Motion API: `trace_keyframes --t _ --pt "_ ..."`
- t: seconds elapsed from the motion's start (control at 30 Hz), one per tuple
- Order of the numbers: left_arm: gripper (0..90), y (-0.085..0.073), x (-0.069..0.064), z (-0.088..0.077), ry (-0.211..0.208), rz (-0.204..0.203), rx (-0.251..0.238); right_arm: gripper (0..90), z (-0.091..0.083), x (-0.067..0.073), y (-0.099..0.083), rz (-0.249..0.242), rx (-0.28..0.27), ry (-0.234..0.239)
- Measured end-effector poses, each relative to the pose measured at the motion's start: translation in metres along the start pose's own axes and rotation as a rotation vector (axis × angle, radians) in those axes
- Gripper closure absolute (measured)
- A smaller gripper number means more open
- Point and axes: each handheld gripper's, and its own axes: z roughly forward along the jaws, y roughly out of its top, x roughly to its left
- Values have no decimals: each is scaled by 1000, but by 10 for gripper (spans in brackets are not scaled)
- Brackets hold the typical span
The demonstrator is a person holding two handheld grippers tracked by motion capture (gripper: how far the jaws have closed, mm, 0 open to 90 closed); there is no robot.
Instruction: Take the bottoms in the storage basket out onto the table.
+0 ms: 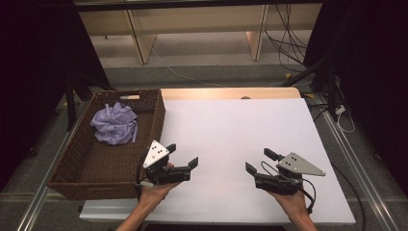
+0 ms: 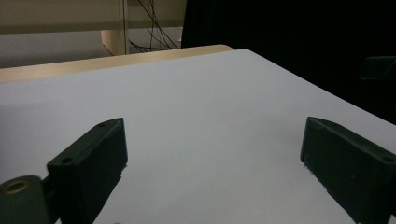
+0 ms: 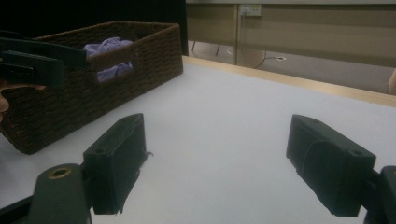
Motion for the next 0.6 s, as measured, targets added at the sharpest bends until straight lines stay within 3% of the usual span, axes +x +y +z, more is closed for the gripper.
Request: trace_keyframes --t 0.37,0.6 --pt "73 18 12 -8 21 -34 19 214 0 5 2 -11 1 -4" --pt "73 23 16 -5 36 -23 52 214 0 3 3 -3 -3 -5"
